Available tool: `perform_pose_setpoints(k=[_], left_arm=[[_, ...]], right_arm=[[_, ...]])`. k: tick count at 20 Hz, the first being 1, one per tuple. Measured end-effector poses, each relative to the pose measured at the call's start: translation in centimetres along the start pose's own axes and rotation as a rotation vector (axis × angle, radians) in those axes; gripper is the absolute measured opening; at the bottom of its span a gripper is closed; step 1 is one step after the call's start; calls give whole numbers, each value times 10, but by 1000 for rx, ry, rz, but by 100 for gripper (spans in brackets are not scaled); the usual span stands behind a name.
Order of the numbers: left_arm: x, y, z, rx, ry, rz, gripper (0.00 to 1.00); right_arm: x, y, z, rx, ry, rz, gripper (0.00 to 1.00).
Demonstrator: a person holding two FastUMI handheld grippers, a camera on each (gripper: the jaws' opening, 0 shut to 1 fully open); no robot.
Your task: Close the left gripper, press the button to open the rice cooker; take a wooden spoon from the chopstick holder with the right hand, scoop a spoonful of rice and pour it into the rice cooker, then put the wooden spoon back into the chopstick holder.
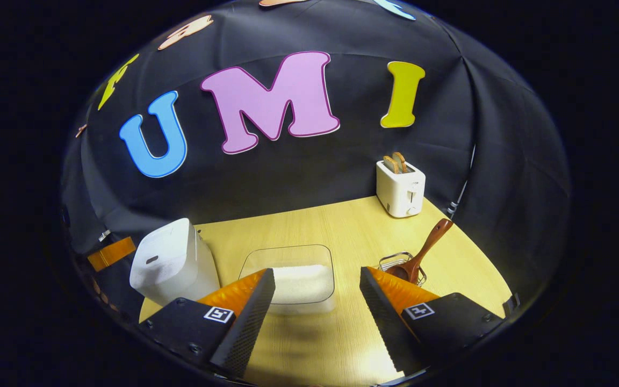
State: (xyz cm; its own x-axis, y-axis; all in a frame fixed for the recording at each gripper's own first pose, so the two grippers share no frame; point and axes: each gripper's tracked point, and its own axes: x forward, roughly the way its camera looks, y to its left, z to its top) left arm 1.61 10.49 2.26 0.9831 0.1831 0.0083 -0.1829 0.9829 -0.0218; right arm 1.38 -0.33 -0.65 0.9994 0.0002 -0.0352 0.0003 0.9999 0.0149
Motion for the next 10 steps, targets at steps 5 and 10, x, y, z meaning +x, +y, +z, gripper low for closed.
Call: perform_pose_setpoints(k=[5, 10], left_arm=[[15, 27, -2, 35, 17, 3, 5], [51, 64, -23, 29, 108, 64, 2]], right_arm=[[-8, 2, -7, -15, 13, -9, 99], [-17, 4, -16, -39, 29, -22, 99]])
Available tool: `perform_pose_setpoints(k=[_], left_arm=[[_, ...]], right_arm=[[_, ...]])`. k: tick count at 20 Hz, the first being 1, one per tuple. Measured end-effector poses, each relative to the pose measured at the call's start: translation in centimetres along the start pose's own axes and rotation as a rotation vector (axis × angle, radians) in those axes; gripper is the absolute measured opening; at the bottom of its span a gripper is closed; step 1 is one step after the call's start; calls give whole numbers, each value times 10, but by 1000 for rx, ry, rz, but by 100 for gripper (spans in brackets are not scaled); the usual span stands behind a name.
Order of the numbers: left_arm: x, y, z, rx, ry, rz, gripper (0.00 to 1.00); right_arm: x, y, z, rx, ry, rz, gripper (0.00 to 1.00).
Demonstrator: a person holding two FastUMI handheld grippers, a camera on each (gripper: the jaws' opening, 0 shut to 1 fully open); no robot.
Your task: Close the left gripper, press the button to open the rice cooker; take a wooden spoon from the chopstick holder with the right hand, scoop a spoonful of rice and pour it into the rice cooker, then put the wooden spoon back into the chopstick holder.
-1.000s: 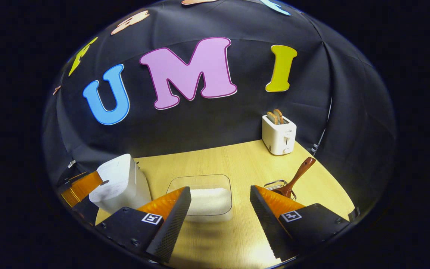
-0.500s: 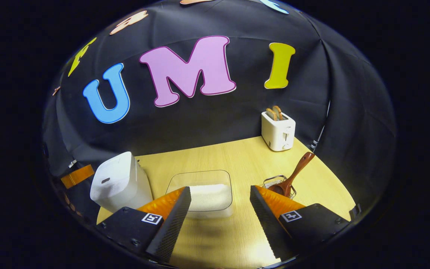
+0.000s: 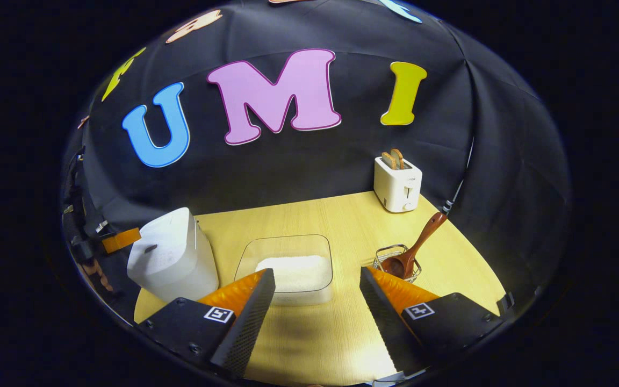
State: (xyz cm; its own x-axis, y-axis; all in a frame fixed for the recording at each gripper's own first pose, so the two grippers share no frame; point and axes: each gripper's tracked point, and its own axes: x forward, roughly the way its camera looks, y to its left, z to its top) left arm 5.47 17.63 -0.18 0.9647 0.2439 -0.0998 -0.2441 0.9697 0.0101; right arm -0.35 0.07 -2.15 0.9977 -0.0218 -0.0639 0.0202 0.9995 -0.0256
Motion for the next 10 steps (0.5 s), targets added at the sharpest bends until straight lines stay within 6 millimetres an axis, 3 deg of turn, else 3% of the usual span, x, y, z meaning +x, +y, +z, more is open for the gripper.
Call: perform_pose_setpoints(k=[2, 5, 10], left_arm=[[17, 15, -12, -12, 43, 23, 5], [33, 21, -28, -56, 108, 21, 5], [36, 23, -33, -83, 122, 17, 6]], right_arm=[[-3, 0, -3, -11, 6, -8, 99], [-7, -3, -8, -13, 15, -22, 99], [-8, -8, -10, 11, 19, -43, 99]])
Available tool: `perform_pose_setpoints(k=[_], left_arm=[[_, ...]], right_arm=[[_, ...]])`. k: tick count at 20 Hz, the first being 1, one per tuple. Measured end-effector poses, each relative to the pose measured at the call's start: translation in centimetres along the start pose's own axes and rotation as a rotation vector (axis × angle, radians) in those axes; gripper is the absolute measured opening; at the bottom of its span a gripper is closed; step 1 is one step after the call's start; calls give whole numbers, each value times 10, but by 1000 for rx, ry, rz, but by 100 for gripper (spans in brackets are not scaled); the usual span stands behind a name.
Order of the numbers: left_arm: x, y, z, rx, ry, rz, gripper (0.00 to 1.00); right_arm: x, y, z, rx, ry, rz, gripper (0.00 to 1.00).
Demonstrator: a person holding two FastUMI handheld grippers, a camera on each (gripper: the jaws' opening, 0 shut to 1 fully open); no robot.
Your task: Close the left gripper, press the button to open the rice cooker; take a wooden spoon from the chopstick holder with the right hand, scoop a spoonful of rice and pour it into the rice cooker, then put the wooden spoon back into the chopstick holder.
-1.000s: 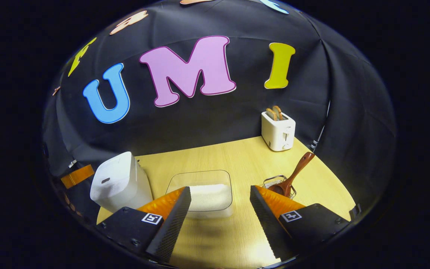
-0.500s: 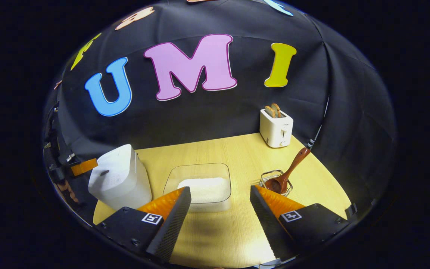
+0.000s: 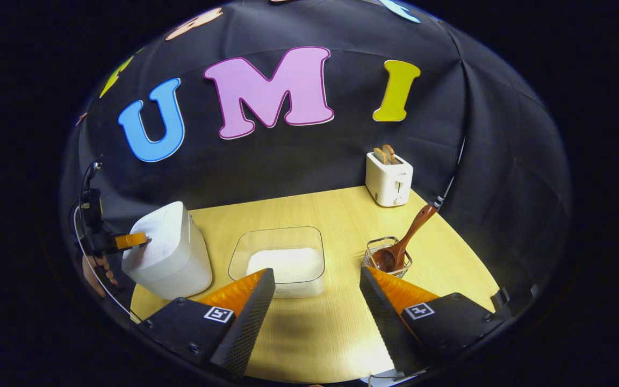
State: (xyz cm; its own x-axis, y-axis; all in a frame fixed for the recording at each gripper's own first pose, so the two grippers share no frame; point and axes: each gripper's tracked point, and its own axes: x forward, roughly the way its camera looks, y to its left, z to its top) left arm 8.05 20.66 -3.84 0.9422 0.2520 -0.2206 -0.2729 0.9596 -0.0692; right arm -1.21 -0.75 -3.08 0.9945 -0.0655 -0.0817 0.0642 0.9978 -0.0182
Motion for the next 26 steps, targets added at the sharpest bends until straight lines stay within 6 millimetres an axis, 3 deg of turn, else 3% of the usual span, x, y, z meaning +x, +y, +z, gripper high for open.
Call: perform_pose_setpoints(k=[6, 10, 12, 16, 18, 22, 26], left_arm=[[2, 1, -9, 3, 44, 19, 6], [-1, 0, -4, 10, 27, 34, 6], [-11, -3, 13, 47, -42, 46, 6], [-46, -12, 70, 94, -223, 73, 6], [-63, -23, 86, 70, -263, 46, 6], [-90, -43, 89, 14, -302, 10, 5], [-111, -76, 70, -26, -289, -27, 5]], right_arm=[[1, 4, -5, 5, 12, 11, 99], [-2, -1, -6, 13, 10, 10, 99], [-3, -8, -6, 20, 6, 3, 99], [-1, -24, -9, 58, 16, -10, 99], [0, -31, -7, 71, 11, -15, 99], [4, -49, -1, 96, -4, -28, 99], [8, -61, -4, 110, 16, -12, 99]])
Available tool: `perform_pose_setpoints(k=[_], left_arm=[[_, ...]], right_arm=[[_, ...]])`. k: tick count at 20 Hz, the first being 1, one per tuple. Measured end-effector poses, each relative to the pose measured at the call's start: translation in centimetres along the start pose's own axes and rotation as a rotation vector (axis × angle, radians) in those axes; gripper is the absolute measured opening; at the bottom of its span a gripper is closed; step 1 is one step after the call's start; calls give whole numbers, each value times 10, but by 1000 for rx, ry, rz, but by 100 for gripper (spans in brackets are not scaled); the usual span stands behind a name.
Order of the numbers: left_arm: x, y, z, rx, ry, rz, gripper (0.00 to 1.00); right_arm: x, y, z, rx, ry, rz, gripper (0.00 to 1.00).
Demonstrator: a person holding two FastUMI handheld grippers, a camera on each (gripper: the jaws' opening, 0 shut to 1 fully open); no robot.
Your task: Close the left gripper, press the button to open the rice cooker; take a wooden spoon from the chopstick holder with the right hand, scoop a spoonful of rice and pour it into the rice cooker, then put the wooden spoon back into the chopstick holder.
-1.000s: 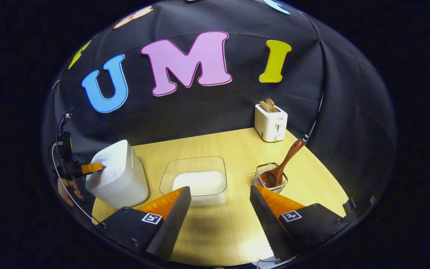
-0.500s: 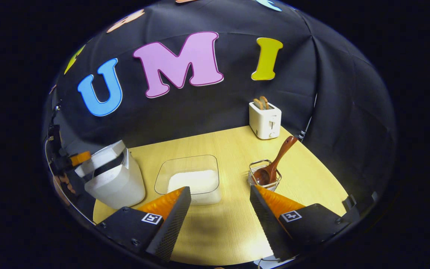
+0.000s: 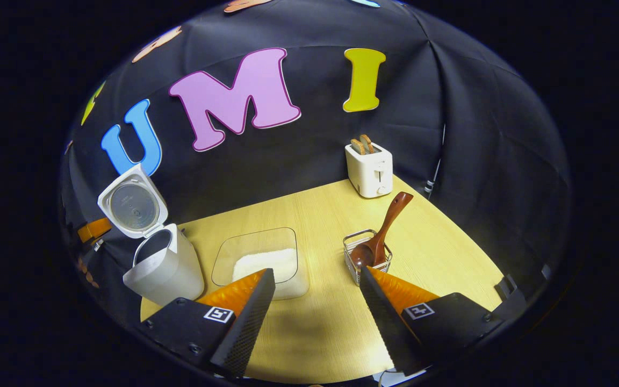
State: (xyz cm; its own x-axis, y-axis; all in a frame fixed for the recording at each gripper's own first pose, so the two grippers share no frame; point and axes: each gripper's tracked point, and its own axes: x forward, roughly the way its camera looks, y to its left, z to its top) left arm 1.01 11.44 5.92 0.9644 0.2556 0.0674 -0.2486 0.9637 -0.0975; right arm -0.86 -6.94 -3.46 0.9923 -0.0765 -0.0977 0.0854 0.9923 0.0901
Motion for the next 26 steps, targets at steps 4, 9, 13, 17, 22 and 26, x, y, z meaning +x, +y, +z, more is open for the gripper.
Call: perform_pose_setpoints(k=[4, 9, 13, 17, 22, 26], left_arm=[[-11, -29, -22, -13, 37, -6, 5], [-18, -68, -31, 2, 28, -29, 5], [-23, -93, -27, -7, 5, -44, 8], [-24, -105, -32, 5, 10, -27, 17], [-25, -111, -34, 14, 22, -4, 18], [-27, -119, -37, 19, 20, -20, 60]], right_arm=[[17, -23, 7, 27, 8, 3, 99], [51, -60, 21, 44, 18, -6, 99], [83, -89, 27, 57, 34, -29, 99], [114, -108, 23, 50, 74, -30, 99], [150, -121, 16, 25, 122, -15, 99], [173, -124, 10, 20, 148, -12, 99]])
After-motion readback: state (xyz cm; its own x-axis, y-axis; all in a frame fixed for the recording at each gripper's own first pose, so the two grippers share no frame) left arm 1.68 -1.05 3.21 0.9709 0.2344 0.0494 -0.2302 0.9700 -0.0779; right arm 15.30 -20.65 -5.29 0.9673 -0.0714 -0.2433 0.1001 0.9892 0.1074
